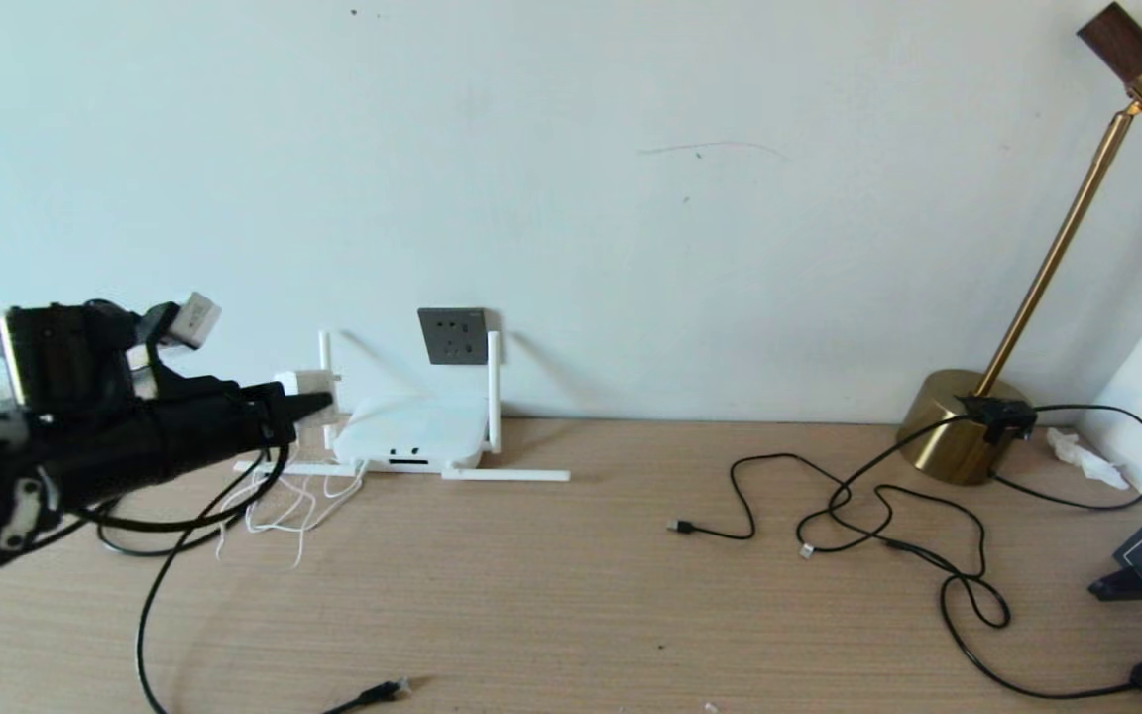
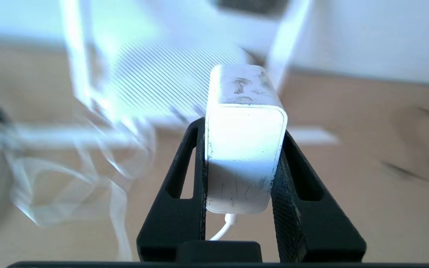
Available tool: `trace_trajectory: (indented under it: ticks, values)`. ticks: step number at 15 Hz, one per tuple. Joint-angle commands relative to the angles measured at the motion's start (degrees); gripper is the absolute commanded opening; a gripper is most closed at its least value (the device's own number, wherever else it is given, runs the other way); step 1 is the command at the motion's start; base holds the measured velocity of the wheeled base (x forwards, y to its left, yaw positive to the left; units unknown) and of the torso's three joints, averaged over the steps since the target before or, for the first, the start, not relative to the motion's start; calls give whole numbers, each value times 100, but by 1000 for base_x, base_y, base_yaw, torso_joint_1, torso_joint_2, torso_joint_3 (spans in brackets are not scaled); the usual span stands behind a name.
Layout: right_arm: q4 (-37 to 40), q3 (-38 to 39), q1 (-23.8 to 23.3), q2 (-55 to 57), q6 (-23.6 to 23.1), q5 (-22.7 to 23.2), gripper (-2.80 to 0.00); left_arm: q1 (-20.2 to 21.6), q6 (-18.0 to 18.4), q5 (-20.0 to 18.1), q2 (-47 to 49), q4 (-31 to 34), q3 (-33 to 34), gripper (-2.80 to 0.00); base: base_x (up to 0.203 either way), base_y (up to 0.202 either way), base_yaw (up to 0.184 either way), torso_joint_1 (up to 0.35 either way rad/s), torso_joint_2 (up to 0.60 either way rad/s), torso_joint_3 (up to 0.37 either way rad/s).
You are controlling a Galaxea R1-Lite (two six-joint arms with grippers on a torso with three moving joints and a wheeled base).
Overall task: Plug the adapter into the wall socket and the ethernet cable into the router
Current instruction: Align plug and socket
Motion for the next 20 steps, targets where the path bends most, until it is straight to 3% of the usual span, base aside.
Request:
trace_trajectory:
  ticks: [1,3,5,7,11,20]
  values:
    - [-31,8,2,-1,14,0,-280,-305,463,733,1322,-2882,273,-280,0,0,0,0,0,0]
    - [-31,17,2,-1,14,0,-280,-554,875,1144,2185,-4635,292,-280,0,0,0,0,0,0]
    - [-31,17,2,-1,14,0,-280,-1056,1138,1454,2556,-5159,209,-280,0,0,0,0,0,0]
    - [-31,16,2,-1,-4,0,-280,-1391,1195,1713,2597,-5252,-55,-280,0,0,0,0,0,0]
    - [-31,12,2,-1,-4,0,-280,-1676,1222,1980,2776,-5257,-390,-280,0,0,0,0,0,0]
    - [-31,8,2,-1,-4,0,-280,-1882,1189,2229,3035,-5257,-485,-280,0,0,0,0,0,0]
